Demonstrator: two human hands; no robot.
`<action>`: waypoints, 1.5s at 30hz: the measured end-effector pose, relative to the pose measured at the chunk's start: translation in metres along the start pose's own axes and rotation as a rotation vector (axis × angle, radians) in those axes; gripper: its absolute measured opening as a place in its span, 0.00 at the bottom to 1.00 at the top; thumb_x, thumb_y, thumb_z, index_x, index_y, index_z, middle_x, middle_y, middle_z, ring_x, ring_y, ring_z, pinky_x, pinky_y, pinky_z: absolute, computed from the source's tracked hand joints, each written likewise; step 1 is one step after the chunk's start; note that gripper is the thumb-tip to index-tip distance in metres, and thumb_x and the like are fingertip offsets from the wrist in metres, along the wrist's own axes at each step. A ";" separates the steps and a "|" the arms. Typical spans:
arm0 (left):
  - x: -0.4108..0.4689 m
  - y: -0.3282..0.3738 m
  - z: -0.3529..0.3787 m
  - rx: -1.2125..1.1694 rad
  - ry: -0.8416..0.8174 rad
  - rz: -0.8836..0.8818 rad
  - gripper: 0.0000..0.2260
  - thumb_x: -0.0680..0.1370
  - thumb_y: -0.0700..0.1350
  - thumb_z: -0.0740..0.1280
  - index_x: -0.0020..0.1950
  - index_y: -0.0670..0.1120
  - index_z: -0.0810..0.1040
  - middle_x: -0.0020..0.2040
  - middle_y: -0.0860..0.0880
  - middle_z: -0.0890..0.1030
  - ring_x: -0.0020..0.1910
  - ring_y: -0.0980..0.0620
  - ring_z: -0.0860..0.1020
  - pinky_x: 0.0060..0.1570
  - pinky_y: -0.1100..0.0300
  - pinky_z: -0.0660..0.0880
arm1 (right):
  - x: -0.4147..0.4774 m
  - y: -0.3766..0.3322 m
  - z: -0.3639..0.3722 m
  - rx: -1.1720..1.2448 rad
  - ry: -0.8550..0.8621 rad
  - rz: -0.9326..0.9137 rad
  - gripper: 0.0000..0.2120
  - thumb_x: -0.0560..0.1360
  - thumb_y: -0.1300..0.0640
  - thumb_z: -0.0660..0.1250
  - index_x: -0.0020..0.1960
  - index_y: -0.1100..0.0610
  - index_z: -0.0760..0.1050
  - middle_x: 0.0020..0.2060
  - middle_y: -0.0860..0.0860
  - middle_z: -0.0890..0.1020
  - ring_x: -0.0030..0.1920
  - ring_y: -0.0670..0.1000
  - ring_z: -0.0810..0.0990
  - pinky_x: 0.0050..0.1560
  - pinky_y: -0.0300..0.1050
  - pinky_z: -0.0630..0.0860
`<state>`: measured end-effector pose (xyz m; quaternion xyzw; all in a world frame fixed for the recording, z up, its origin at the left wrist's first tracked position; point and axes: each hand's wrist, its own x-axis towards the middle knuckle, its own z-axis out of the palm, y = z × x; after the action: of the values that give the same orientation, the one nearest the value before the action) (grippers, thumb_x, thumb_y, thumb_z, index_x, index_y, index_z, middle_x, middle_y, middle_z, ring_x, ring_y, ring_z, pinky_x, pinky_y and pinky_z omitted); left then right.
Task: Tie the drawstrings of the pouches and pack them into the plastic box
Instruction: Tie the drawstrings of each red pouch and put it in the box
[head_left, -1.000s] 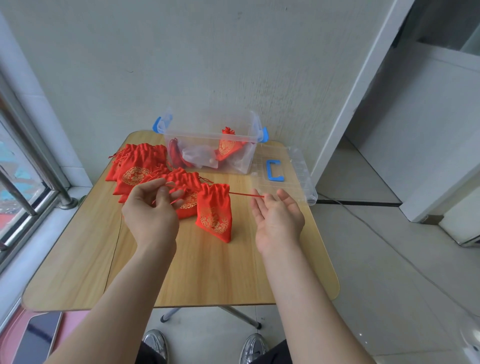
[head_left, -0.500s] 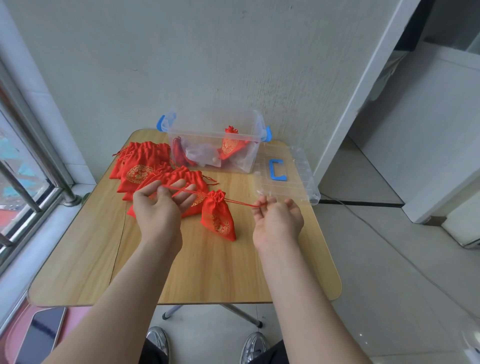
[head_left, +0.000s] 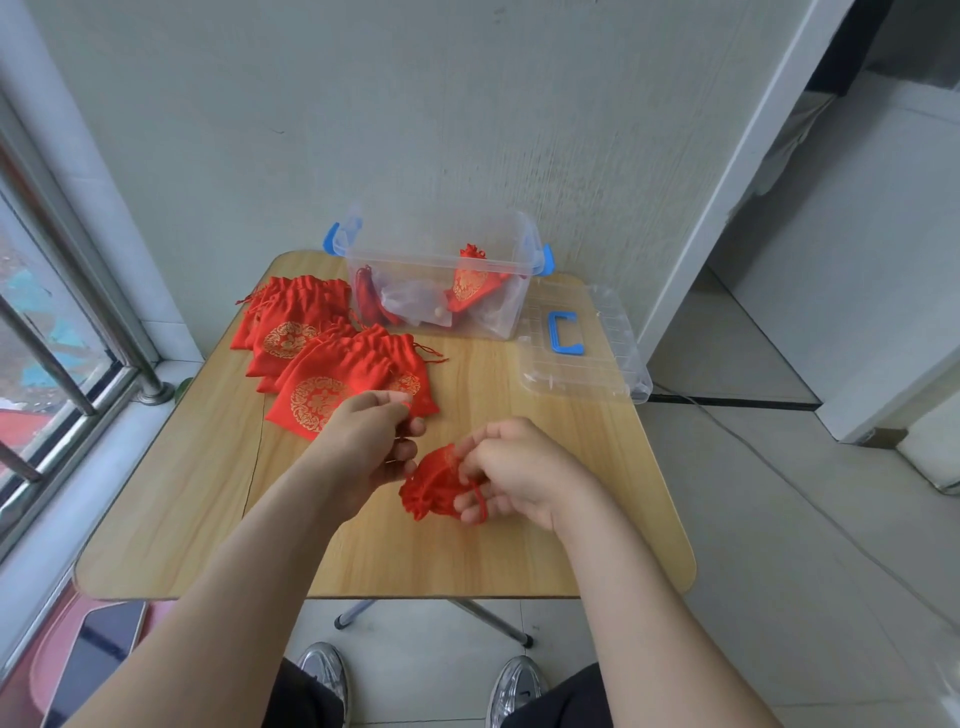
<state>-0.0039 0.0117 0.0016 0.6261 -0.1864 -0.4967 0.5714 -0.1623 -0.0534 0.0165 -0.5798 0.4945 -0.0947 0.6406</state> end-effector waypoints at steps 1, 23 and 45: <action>0.000 -0.001 0.000 0.038 -0.013 -0.006 0.07 0.86 0.37 0.59 0.58 0.45 0.75 0.37 0.47 0.78 0.27 0.53 0.68 0.29 0.58 0.73 | 0.002 0.003 0.001 -0.046 0.008 0.012 0.11 0.78 0.73 0.60 0.55 0.63 0.76 0.45 0.63 0.83 0.32 0.59 0.86 0.35 0.52 0.85; -0.002 -0.009 0.001 0.333 -0.103 0.372 0.09 0.84 0.41 0.68 0.55 0.53 0.86 0.39 0.47 0.81 0.34 0.54 0.76 0.37 0.57 0.76 | 0.018 0.006 0.004 0.188 0.023 -0.226 0.02 0.79 0.58 0.76 0.49 0.55 0.88 0.38 0.49 0.85 0.38 0.47 0.80 0.46 0.45 0.77; -0.007 -0.007 0.004 0.375 -0.162 0.166 0.04 0.82 0.37 0.71 0.50 0.37 0.85 0.38 0.42 0.85 0.37 0.49 0.84 0.41 0.56 0.84 | 0.016 0.003 -0.010 0.138 0.286 -0.490 0.11 0.80 0.65 0.72 0.56 0.51 0.84 0.43 0.47 0.90 0.48 0.46 0.88 0.61 0.45 0.82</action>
<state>-0.0129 0.0169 -0.0017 0.6618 -0.3720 -0.4533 0.4671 -0.1627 -0.0700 0.0073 -0.6180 0.4173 -0.3608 0.5602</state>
